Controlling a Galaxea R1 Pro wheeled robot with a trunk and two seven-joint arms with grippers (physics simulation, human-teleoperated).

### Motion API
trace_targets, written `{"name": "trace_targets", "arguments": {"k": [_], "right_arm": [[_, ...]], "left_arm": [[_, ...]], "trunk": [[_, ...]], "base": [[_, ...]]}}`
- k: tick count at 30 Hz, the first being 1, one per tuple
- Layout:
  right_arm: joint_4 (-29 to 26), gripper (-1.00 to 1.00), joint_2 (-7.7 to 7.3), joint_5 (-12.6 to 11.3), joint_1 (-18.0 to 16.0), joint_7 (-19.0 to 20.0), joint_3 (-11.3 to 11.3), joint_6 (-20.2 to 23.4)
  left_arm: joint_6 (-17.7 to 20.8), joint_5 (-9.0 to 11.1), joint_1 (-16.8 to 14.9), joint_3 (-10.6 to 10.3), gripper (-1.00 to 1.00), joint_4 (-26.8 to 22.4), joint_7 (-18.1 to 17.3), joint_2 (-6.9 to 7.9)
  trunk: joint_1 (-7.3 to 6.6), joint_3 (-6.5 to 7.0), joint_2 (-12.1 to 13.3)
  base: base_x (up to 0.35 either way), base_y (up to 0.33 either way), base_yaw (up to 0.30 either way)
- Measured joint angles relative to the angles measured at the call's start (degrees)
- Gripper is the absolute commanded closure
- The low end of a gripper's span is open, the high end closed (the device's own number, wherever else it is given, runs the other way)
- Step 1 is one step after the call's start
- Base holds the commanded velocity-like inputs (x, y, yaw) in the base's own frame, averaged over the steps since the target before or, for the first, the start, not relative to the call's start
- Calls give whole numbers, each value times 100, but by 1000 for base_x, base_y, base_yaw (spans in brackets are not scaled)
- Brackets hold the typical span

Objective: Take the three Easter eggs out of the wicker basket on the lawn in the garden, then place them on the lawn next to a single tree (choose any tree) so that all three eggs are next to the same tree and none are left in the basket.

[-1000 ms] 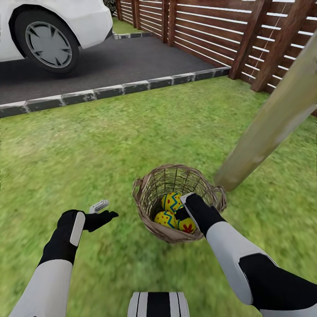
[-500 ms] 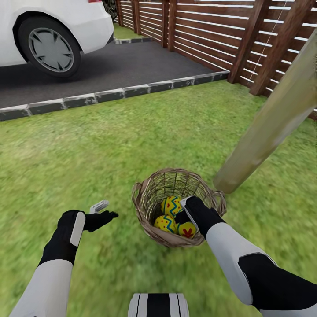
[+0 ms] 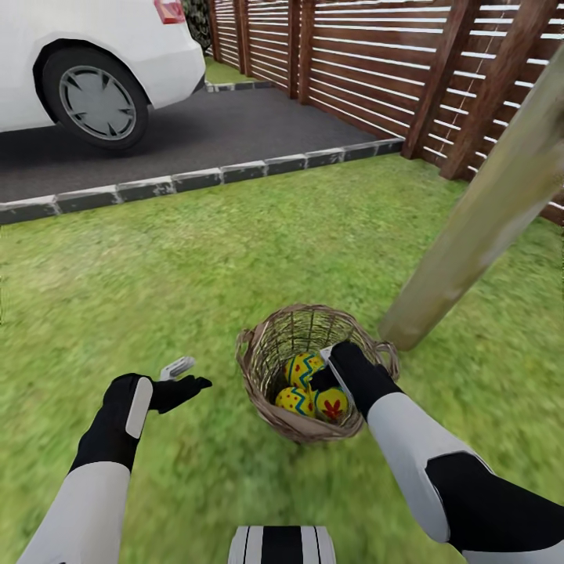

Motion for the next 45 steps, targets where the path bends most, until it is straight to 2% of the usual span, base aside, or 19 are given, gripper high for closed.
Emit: {"name": "trace_targets", "arguments": {"k": [3, 5, 8, 10, 14, 18, 23, 26, 30, 33, 39, 43, 45], "right_arm": [[-447, 100, -5, -5, 0, 779, -11, 598], [-763, 100, -17, -10, 1, 971, -4, 668], [-860, 100, -46, -9, 1, 1584, -10, 682], [-1046, 100, -68, -2, 1, 1772, -3, 684], [-1105, 100, -170, -57, 32, 1899, -65, 582], [-977, 100, -71, -31, -18, 1827, 62, 473], [-965, 100, -85, -33, -16, 1805, 79, 313], [-996, 100, -169, -32, -16, 1821, 79, 234], [-1028, 100, -210, -40, -16, 1823, 79, 283], [-1095, 100, -212, -35, -16, 1822, 78, 558], [-1111, 100, -213, -43, -16, 1838, 68, 604], [-1159, 100, -246, -34, -16, 2322, 76, 596], [-1239, 100, -255, -36, -16, 2395, 78, 561]], "left_arm": [[-2, 0, 0, -7, -100, 4, 5, -7], [-4, -8, 0, -15, -100, 5, 5, -8], [-3, -10, 0, -18, -100, 5, 6, -8], [-4, -10, 0, -18, -100, 5, 6, -8], [-9, -12, 45, -27, -100, -51, -3, -36], [-8, -9, 43, -27, -100, -5, -2, -34], [-8, -13, 29, -19, -100, 5, 20, -26], [-1, -20, 4, -18, -100, 17, 22, -12], [0, -19, 0, -18, -100, 21, 22, -8], [-1, -20, 0, -18, -100, 24, 22, -8], [1, -21, 0, -18, -100, 28, 22, 3], [-4, -20, 0, -18, -100, 36, 22, 3], [-7, -20, 0, -18, -100, 36, 22, -4]], "trunk": [[-8, 67, 4], [-13, 111, 7], [-20, 177, 11], [-26, 222, 13], [-28, 244, 16], [-39, 332, 21], [-52, 443, 27], [-60, 509, 31], [-70, 598, 37], [-77, 664, 41], [-90, 797, 49], [-103, 886, 54], [-109, 931, 57]], "base": [[0, 0, 0], [0, 0, 0], [0, 0, 0], [0, 0, 0], [0, 0, 0], [0, 0, 0], [0, 0, 0], [0, 0, 0], [0, 0, 0], [-51, 0, 0], [-296, 0, 0], [-53, 0, 0], [-2, 0, 0]]}}
